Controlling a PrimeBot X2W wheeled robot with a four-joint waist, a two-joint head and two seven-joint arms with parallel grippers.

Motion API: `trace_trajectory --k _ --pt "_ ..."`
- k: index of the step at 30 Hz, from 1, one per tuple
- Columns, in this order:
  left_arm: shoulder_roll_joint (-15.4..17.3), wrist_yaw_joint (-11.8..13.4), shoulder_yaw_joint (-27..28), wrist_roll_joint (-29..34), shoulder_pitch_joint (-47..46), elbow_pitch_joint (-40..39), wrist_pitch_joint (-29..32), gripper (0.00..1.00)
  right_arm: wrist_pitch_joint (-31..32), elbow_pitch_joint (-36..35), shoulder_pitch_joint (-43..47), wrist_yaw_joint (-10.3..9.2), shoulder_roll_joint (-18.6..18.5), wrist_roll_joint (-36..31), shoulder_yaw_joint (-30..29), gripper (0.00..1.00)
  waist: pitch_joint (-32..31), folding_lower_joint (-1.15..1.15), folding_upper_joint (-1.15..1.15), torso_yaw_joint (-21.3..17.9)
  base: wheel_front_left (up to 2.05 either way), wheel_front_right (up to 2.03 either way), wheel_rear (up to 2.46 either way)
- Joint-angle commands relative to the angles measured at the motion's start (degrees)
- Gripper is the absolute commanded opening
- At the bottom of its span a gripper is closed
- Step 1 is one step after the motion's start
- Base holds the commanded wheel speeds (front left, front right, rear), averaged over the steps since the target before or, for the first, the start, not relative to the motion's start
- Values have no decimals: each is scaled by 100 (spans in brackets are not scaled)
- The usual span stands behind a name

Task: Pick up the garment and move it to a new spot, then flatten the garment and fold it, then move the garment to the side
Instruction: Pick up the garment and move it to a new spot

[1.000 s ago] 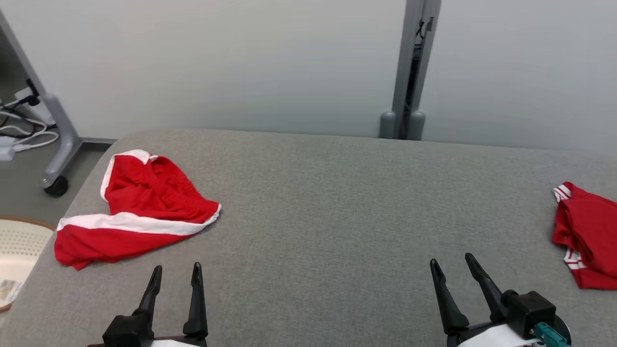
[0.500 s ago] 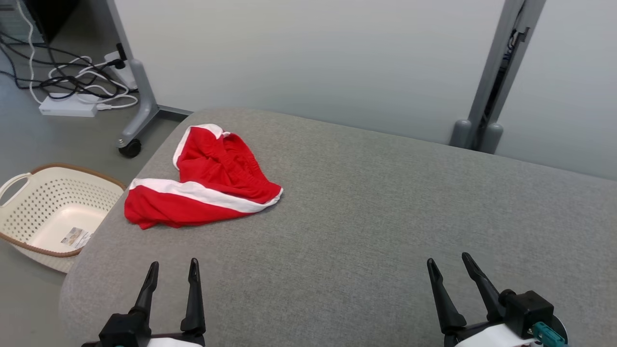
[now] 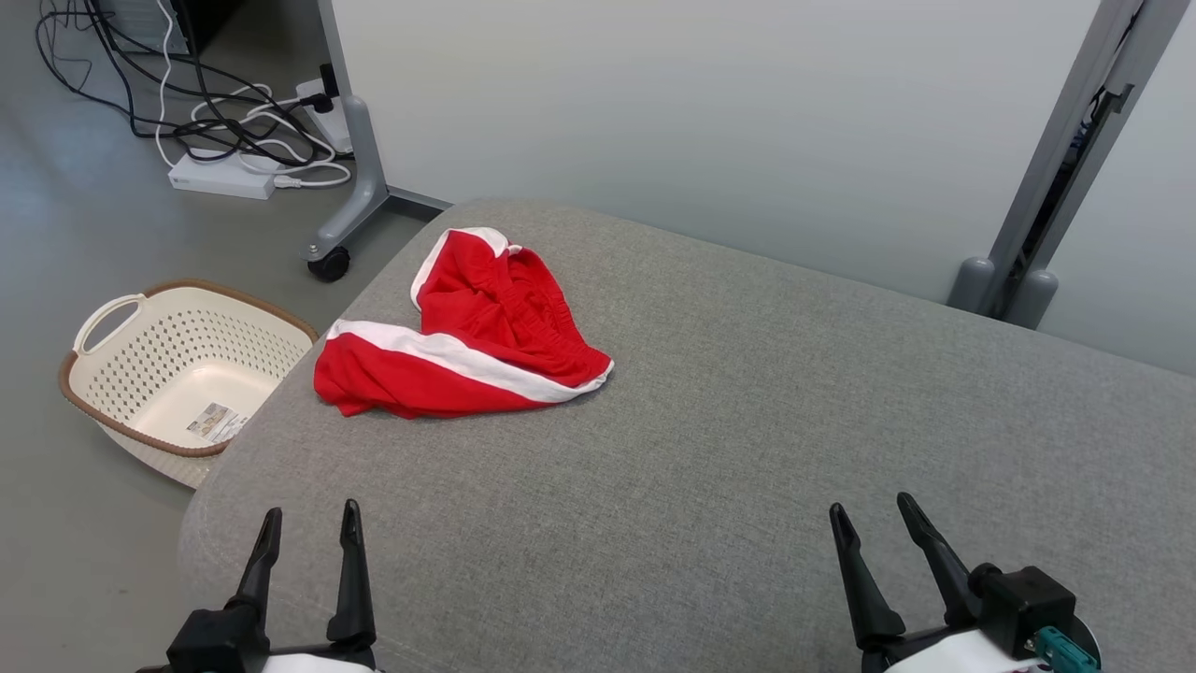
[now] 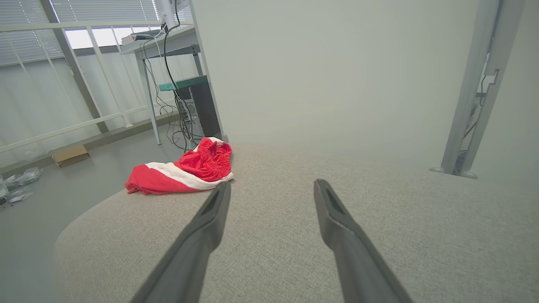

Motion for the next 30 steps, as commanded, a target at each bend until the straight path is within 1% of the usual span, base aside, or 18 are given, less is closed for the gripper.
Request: trace_trajectory --k 1,6,11,14,20,24,30 --pt "17 -27 39 43 -1 -7 -22 100 -11 -9 -4 -1 -20 36 -10 100 -4 0 0 7 0 0 0" --pt "18 -24 73 19 -8 -8 -22 100 -11 3 -8 -1 -19 27 35 100 7 0 0 -14 0 0 0" --pt "17 37 95 -105 -3 -73 -22 100 -11 -34 -44 -1 -27 -50 35 100 146 0 0 -144 0 0 0" --pt "18 83 113 -220 -65 -89 -22 100 -11 -95 -64 -1 -100 -13 13 100 312 0 0 -231 0 0 0" --pt "15 191 52 -508 -375 -206 -22 100 -11 -200 -262 -1 -396 -25 -18 100 877 0 0 -449 0 0 0" --pt "17 267 65 -714 -726 -263 -16 100 -11 -272 -465 -1 -614 1 0 100 1270 0 0 -600 0 0 0" --pt "19 306 21 -871 -1441 -139 -16 100 -11 -383 -772 -1 -878 14 -13 100 1832 0 0 -776 0 0 0"
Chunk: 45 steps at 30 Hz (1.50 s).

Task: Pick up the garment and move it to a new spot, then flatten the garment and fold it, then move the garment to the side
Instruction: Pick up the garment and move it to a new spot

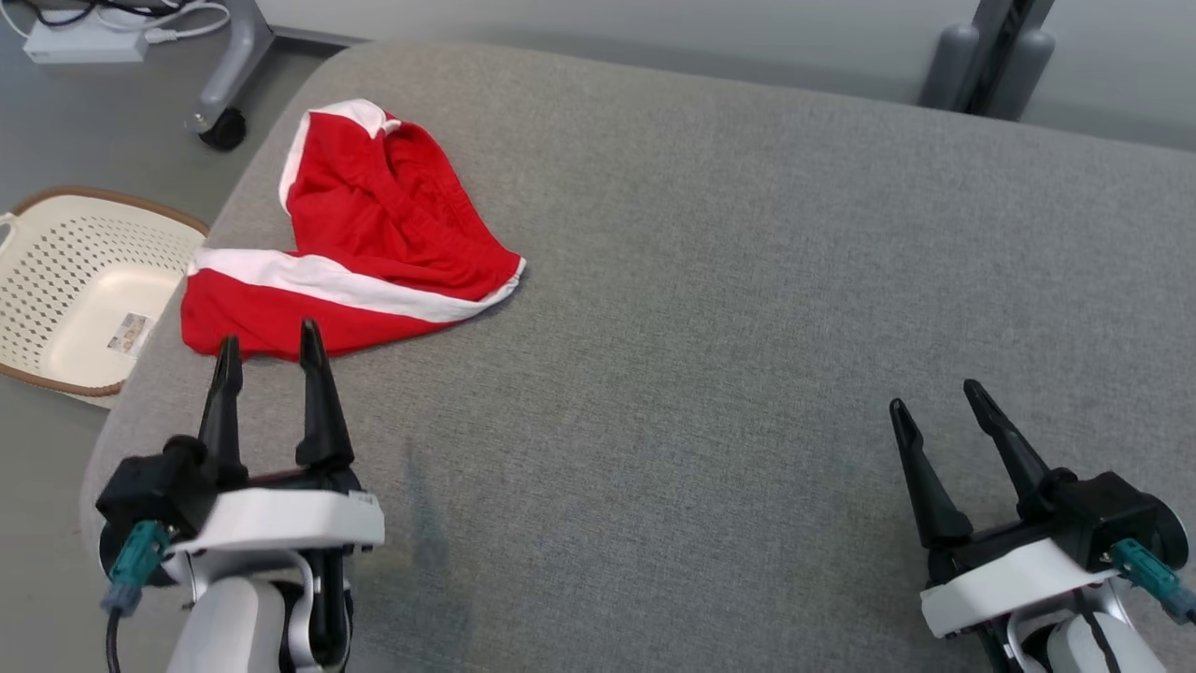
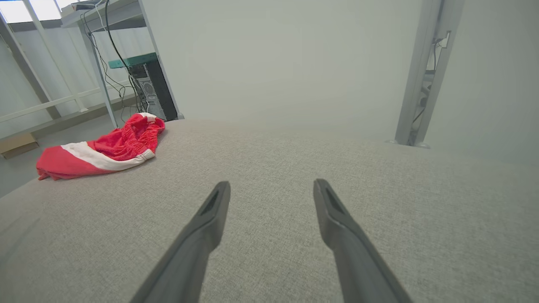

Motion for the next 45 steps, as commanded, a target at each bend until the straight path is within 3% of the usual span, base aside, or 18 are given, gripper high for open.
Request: trace_trajectory --k 1,8,16,26,34,45 --pt "17 9 22 -40 -345 92 -7 100 -11 -62 -142 -1 -109 11 -8 100 409 0 0 -183 0 0 0" --pt "20 -107 -37 16 -1680 663 -7 100 -11 -150 -453 -1 -427 6 18 100 1031 0 0 -326 0 0 0" --pt "22 -146 -43 -371 -2937 2339 225 100 -11 -209 -718 -1 -582 24 65 100 1352 0 0 -495 0 0 0" --pt "356 235 -8 -426 -4464 4346 1252 100 -10 -180 -787 -1 -576 16 46 100 1527 0 0 -642 0 0 0" --pt "453 241 105 -674 -5115 5534 1796 100 -7 -104 -870 -1 -537 21 130 100 1652 0 0 -714 0 0 0" --pt "540 -7 12 -796 -5301 6583 2671 100 -6 -87 -1003 -1 -505 79 146 100 1710 0 0 -948 0 0 0"
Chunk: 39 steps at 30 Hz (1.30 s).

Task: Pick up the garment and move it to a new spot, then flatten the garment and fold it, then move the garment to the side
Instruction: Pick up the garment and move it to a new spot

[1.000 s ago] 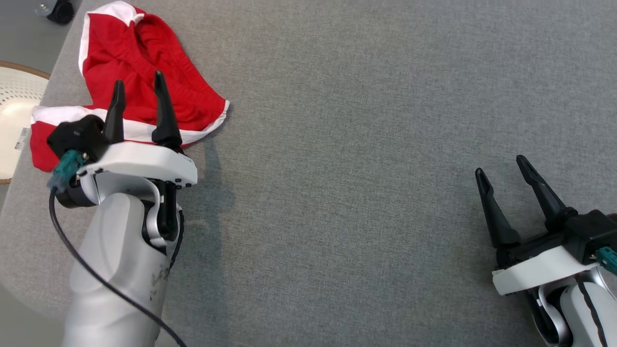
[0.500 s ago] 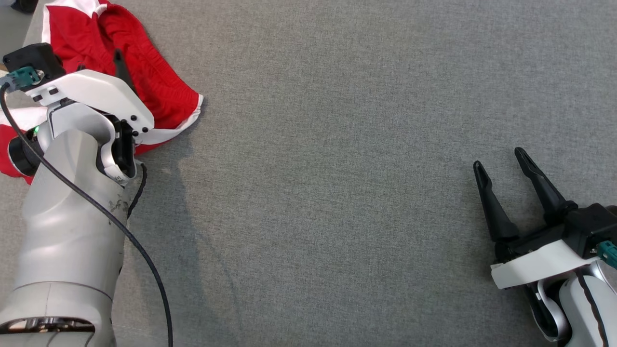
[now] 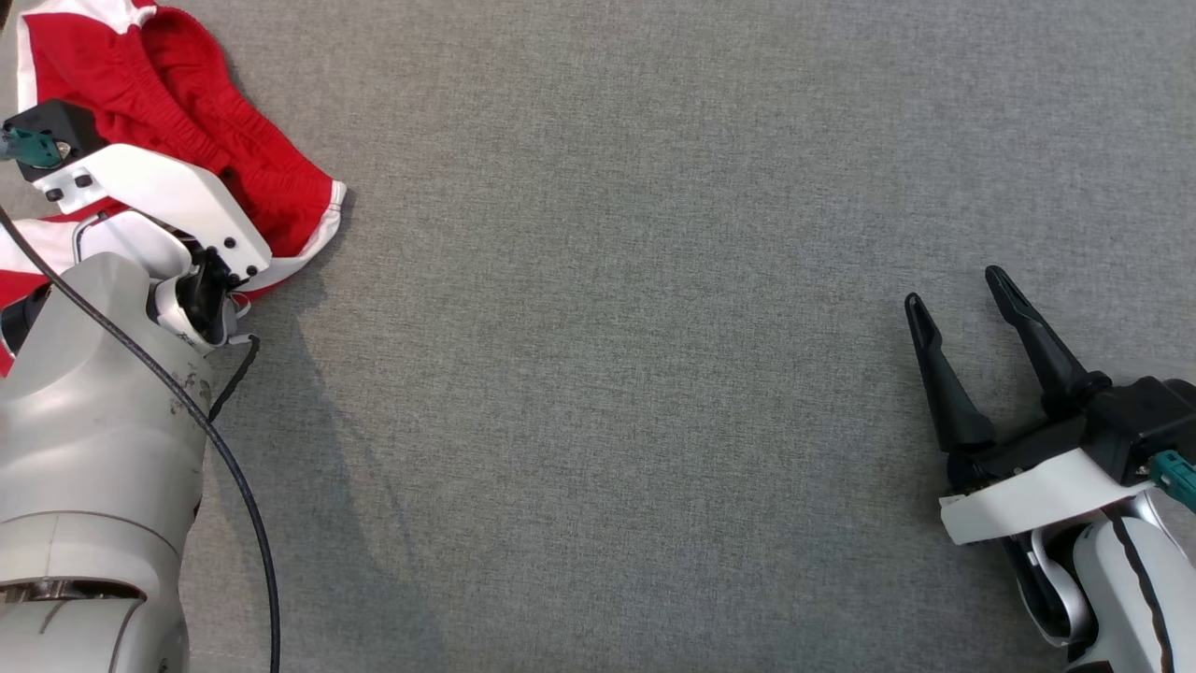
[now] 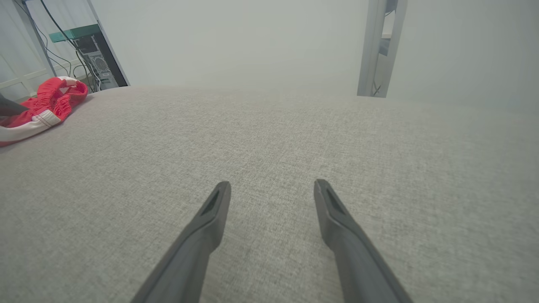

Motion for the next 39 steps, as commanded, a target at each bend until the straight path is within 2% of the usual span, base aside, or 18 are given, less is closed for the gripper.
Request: trace_trajectory --k 1,2,3,6,11,13,20,31,39 --pt "-31 -56 -37 -8 155 144 119 80 1 68 -10 -1 -6 23 -40 100 0 0 0 -35 0 0 0" --pt "-12 -92 -42 -1 168 143 2 11 1 63 -19 -1 7 28 -43 100 -1 0 0 -51 0 0 0" --pt "-4 -102 -36 -12 183 141 -83 0 1 63 -23 -1 18 28 -38 100 -8 0 0 -68 0 0 0" --pt "67 -153 -3 -55 236 134 -438 0 1 74 -12 -1 53 32 -26 100 -54 0 0 -107 0 0 0" --pt "19 -433 123 -169 329 -61 -1421 0 0 87 10 -1 159 48 -28 100 -197 0 0 -146 0 0 0" --pt "-24 -570 135 -208 423 -57 -1670 0 -1 100 26 -1 217 54 -8 100 -288 0 0 -161 0 0 0" --pt "77 -789 61 -105 596 -224 -2393 0 -1 139 100 -1 396 62 -24 100 -636 0 0 -283 0 0 0" --pt "44 -1010 -67 138 1279 -1238 -2574 0 -1 294 531 -1 753 49 -143 100 -1567 0 0 -699 0 0 0" --pt "-216 -1151 -398 267 1964 -2143 -2432 0 -1 320 802 -1 900 -8 -268 100 -2147 0 0 -1190 0 0 0"
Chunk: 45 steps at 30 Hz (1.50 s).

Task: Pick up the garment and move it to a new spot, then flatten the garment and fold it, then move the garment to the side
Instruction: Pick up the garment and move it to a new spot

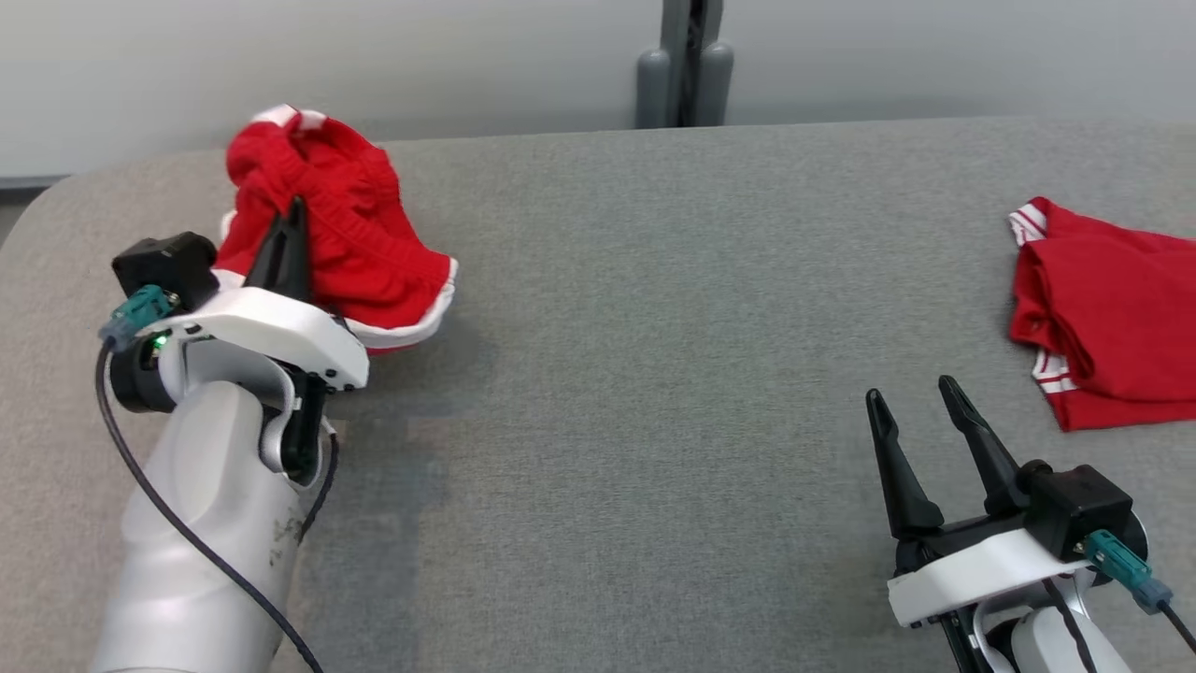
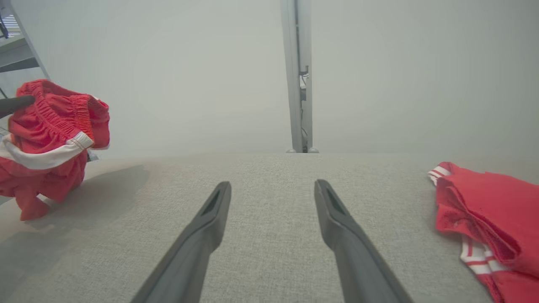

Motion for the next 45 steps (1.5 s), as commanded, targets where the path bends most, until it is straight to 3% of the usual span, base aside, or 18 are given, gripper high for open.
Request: trace_trajectory --k 1,8,19,26,34,35,36,37,45 --pt "-43 -36 -70 34 157 -205 65 0 -3 -14 78 -1 8 -50 -39 100 -289 0 0 -322 0 0 0" --pt "-227 -101 -542 40 704 -897 539 0 -3 -37 232 -1 54 -82 -139 100 -488 0 0 -812 0 0 0" --pt "-336 81 -1410 229 1031 -1388 1006 0 -3 -88 188 -1 121 -8 -190 100 -314 0 0 -1380 0 0 0" --pt "-352 152 -1886 264 970 -682 1153 0 -3 -82 113 -1 162 -4 -202 100 -186 0 0 -1508 0 0 0" --pt "-350 200 -2117 361 673 161 850 0 -3 -87 42 -1 206 16 -204 100 -86 0 0 -1513 0 0 0" --pt "-349 215 -2119 335 632 209 768 7 -3 -77 51 -1 208 14 -213 100 -95 0 0 -1495 0 0 0" --pt "-352 220 -2120 299 614 228 680 46 -3 -72 70 -1 213 6 -221 100 -115 0 0 -1472 0 0 0" --pt "-355 232 -2135 275 584 244 578 100 -3 -73 92 -1 217 4 -223 100 -139 0 0 -1445 0 0 0" --pt "-356 268 -2120 -124 781 -106 -8 100 -3 -56 171 -1 222 -15 -129 100 -488 0 0 -1100 0 0 0"
